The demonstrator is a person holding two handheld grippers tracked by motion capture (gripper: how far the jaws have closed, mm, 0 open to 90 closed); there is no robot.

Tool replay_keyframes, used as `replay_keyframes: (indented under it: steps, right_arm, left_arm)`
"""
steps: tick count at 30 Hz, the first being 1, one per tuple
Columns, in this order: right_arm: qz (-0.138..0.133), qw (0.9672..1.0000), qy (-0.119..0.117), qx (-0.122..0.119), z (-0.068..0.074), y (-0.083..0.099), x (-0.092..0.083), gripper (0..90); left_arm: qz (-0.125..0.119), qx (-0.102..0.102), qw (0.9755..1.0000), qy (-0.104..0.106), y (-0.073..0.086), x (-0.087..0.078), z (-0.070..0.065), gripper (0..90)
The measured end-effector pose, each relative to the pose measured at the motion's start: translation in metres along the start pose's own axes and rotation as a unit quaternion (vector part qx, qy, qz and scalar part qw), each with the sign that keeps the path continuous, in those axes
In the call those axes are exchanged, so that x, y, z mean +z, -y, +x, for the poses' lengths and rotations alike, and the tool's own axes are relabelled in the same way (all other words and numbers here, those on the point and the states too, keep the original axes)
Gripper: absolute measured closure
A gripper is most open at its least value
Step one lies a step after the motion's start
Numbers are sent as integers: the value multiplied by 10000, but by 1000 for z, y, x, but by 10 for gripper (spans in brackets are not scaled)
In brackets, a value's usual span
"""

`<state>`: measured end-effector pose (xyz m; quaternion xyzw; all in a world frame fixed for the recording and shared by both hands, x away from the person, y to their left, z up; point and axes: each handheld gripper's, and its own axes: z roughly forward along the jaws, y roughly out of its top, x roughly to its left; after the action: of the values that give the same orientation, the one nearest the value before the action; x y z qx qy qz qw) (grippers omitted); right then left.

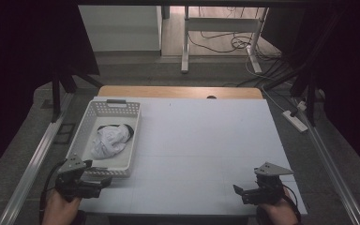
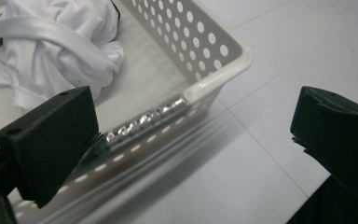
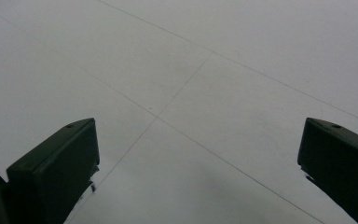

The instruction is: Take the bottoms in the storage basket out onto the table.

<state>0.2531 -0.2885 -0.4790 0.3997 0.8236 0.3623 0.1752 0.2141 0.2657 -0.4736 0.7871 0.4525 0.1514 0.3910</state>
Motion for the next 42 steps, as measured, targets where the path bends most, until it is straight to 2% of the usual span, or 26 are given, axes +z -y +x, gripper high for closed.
replay_keyframes:
  steps: [13,20,42]
  right_arm:
    - [16,10000,-10,-14,0,0,0,0]
    - [22,10000,-17,-26,0,0,1,0]
    - [86,9999,-24,-85,1,-1,2,0]
  left_arm:
    - [-49,-63,10000,-25,-14,13,14,0]
    - [82,-87,9999,-86,-25,20,18,0]
    - [96,-215,9994,-238,-58,38,35,0]
